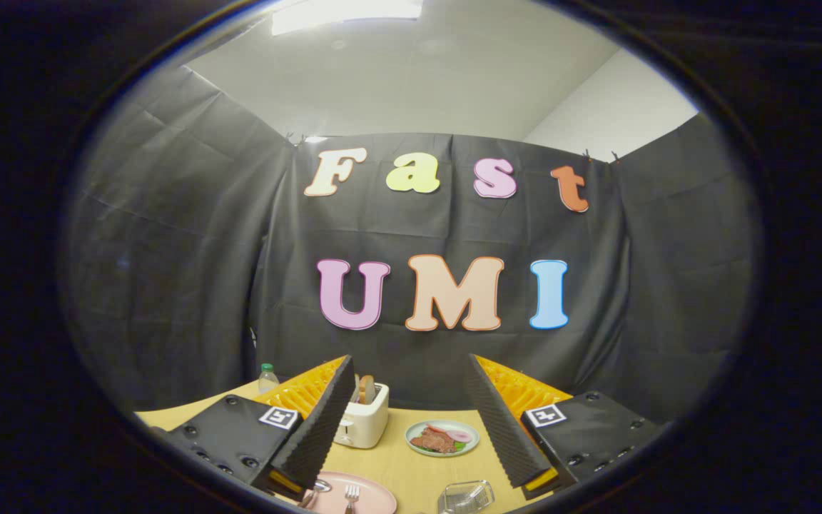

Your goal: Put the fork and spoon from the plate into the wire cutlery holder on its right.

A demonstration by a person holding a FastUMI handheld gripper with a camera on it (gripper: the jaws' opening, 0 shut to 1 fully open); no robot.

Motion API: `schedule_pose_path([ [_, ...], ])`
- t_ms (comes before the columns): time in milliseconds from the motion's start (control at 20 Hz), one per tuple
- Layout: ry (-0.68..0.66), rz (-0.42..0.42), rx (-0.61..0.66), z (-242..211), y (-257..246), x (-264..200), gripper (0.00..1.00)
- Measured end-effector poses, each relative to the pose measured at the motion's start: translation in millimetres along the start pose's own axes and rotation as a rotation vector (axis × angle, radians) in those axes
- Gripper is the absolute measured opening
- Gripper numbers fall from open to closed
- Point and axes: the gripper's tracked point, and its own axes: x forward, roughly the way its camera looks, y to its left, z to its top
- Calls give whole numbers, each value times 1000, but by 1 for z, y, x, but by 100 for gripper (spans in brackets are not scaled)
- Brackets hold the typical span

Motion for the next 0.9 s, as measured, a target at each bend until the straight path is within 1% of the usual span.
schedule_pose_path([
  [200,22,6,23,-10,4,7,99],
  [300,46,20,15,-25,10,8,99],
  [600,214,87,7,-100,35,5,99],
  [900,368,132,-80,-171,54,-5,99],
])
